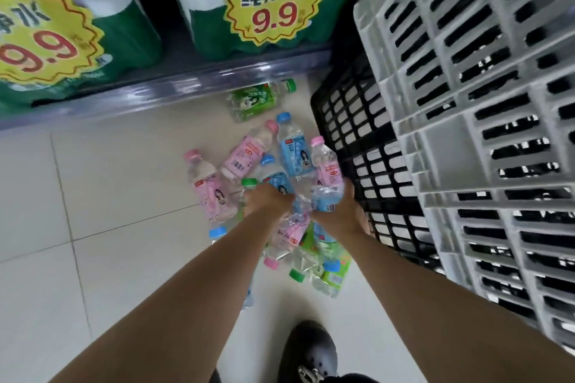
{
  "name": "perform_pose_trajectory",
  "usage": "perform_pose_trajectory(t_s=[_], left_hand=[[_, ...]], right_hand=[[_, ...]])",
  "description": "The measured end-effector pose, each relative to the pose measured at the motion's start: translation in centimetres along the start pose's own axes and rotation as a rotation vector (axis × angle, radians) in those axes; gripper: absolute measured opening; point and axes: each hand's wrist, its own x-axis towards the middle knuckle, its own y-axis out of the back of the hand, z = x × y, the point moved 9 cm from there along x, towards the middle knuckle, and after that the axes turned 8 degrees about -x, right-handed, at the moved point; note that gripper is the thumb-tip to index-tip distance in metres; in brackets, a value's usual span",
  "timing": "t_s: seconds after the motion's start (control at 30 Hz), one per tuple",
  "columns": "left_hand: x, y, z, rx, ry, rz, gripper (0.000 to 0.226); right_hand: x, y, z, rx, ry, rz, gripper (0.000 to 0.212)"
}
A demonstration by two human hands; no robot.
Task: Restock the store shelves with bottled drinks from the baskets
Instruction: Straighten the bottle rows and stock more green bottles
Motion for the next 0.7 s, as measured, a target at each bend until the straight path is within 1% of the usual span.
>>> perform_pose_trajectory(t_s=[0.1,0.2,0.3,0.37,0.43,0.5,0.6,0.7], left_hand=[[-0.6,-0.2,0.0,-0.18,0.079,-0.091,0.05],[-2.6,-0.1,-1.5,-0.476,0.237,-0.226,0.045],[-6.4,0.4,-2.8,-0.545,0.345,-0.395,0.02],[-8.7,1.0,-2.9,-0.655,0.345,-0.477,0.014],[-10.2,2.3,-2.5,-0.769,0.313,-0.489,0.017],[-11.7,4.3,-2.3,-0.823,0.272,-0.45,0.014],[-15.4,7.9,-1.0,-0.837,0.165,-0.427,0.015],[-19.8,12.2,0.5,-0.893,0.086,-0.431,0.016]], right_hand=[[-0.2,0.5,0.0,0.258,-0.055,-0.018,0.109],[-0.8,0.4,-0.2,0.426,-0.069,-0.025,0.088],[-2.2,0.0,-0.5,0.606,-0.074,-0.093,0.07],[-3.9,0.3,-1.1,0.696,-0.065,-0.134,0.058],[-5.7,1.3,-1.9,0.757,-0.063,-0.156,0.052],[-7.8,2.8,-2.8,0.758,-0.07,-0.124,0.059],[-11.4,5.6,-5.1,0.661,-0.066,-0.065,0.084],[-15.2,8.4,-8.2,0.637,-0.024,-0.035,0.095]])
